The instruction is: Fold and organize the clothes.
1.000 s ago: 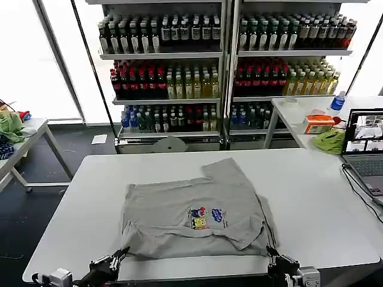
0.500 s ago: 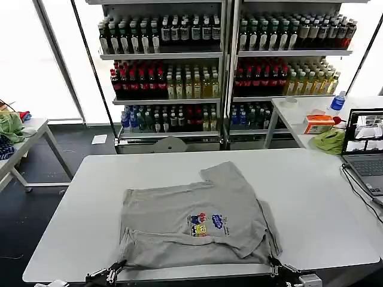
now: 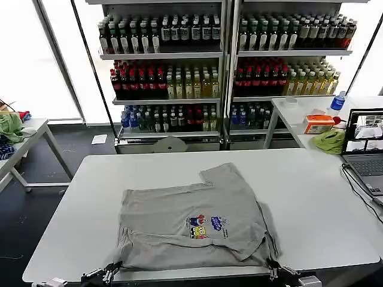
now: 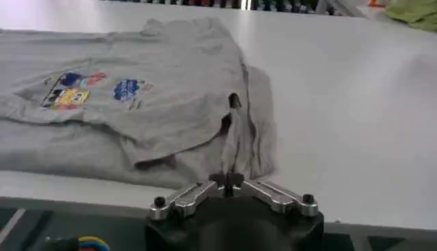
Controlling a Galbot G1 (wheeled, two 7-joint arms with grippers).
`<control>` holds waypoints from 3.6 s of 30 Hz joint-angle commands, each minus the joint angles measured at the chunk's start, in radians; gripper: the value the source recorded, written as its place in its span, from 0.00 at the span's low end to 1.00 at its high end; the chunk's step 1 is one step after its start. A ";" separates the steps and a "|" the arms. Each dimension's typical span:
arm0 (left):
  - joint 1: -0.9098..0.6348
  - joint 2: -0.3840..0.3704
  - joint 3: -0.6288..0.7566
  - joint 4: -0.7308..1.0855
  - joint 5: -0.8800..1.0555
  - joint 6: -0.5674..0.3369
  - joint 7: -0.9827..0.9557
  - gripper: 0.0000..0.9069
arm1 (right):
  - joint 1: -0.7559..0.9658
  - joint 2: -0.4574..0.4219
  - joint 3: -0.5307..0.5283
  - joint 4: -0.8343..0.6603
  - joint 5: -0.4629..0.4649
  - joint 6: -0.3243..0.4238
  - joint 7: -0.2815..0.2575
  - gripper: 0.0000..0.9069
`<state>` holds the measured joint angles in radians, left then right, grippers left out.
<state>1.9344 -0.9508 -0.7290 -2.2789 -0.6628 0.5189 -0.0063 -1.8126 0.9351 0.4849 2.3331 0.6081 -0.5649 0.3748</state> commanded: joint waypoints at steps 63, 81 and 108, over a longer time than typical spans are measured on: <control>-0.988 0.221 0.441 0.716 -0.235 0.020 0.100 1.00 | 1.367 0.196 -0.398 -1.246 -0.009 0.059 -0.615 1.00; -1.064 0.161 0.536 0.778 -0.210 0.009 0.109 1.00 | 1.380 0.229 -0.443 -1.294 0.004 0.046 -0.615 1.00; -1.092 0.144 0.582 0.802 -0.210 0.026 0.153 0.21 | 1.388 0.272 -0.472 -1.325 0.051 0.043 -0.650 0.00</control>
<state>0.8468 -0.8068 -0.1540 -1.4857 -0.8736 0.5407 0.1404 -0.4262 1.2016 0.0180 1.0117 0.6552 -0.5213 -0.2718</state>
